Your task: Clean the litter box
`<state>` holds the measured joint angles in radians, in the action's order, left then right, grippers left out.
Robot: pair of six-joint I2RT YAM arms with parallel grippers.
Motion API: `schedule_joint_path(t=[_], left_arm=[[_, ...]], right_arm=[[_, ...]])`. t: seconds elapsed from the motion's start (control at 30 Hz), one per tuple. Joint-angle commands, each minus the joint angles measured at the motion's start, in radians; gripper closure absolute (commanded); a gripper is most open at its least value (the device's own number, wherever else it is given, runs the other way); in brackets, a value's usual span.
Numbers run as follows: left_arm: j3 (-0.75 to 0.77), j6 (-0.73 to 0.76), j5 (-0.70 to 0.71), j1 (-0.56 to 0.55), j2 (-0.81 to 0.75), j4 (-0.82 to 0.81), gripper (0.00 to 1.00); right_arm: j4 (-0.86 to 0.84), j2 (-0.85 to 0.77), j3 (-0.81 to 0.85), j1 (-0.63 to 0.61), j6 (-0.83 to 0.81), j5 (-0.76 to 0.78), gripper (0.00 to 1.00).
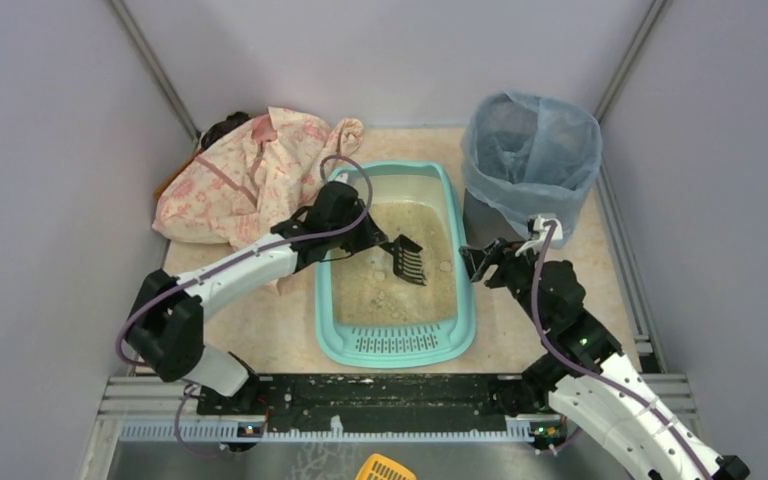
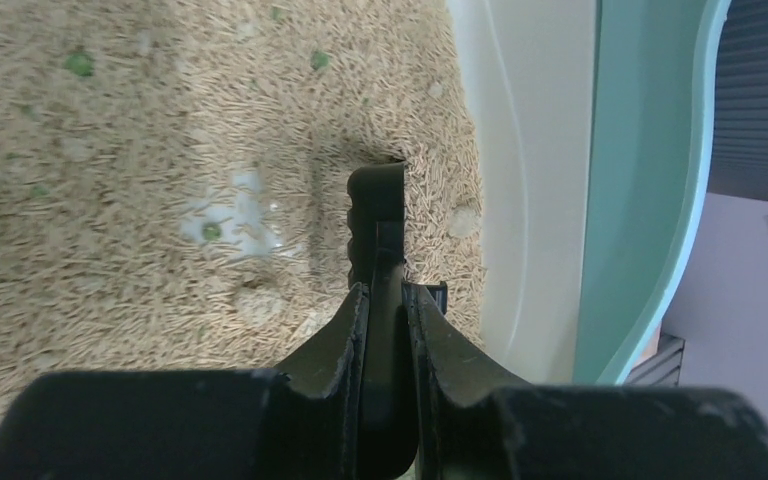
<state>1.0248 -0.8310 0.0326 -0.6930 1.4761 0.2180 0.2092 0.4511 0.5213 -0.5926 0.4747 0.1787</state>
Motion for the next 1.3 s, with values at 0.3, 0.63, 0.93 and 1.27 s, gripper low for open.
schedule_joint_path(t=[0.3, 0.63, 0.93, 1.27], left_arm=[[-0.146, -0.133, -0.200, -0.030, 0.123, -0.288, 1.00], [-0.356, -0.339, -0.481, 0.021, 0.220, -0.725, 1.00], [-0.403, -0.371, -0.520, 0.041, 0.200, -0.804, 1.00], [-0.426, -0.311, -0.497, 0.091, 0.072, -0.706, 1.00]], right_arm=[[-0.008, -0.020, -0.002, 0.004, -0.007, 0.018, 0.35], [0.006, -0.020, 0.009, 0.004, -0.014, 0.018, 0.35], [0.013, -0.021, 0.012, 0.004, -0.014, 0.015, 0.35], [0.006, -0.022, 0.009, 0.004, -0.003, 0.007, 0.35]])
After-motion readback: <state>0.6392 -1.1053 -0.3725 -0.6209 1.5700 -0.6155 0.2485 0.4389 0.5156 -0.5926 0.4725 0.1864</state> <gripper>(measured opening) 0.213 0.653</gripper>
